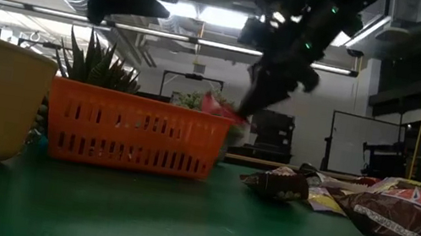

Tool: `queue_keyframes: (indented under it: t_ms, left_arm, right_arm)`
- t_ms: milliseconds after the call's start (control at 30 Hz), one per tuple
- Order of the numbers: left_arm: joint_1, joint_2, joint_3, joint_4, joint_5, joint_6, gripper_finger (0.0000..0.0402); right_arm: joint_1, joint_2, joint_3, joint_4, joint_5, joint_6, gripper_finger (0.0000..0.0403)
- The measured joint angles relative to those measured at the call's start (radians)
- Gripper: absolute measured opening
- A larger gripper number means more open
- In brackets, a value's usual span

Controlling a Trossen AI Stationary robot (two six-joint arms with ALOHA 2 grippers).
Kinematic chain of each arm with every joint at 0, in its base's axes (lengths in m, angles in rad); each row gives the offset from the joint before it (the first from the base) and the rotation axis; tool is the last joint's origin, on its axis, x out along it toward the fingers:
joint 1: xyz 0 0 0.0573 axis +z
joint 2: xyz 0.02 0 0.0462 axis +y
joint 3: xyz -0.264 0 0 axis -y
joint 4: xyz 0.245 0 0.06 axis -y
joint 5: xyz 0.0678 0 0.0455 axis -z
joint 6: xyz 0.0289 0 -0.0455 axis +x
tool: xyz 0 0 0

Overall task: Sort candy
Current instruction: Put the red candy into the yellow bin

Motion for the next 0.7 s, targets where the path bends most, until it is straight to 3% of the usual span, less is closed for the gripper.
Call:
queue_keyframes:
  t_ms: [233,700]
  left_arm:
    - [0.045,0.0,0.0,-0.003,0.001,-0.09,0.0131]
    - [0.095,0.0,0.0,-0.003,0.002,-0.123,0.0131]
  right_arm:
    - [0.0,-0.003,0.051,0.085,-0.01,0.001,0.0001]
    - [0.001,-0.003,0.06,0.249,-0.02,0.001,0.0002]
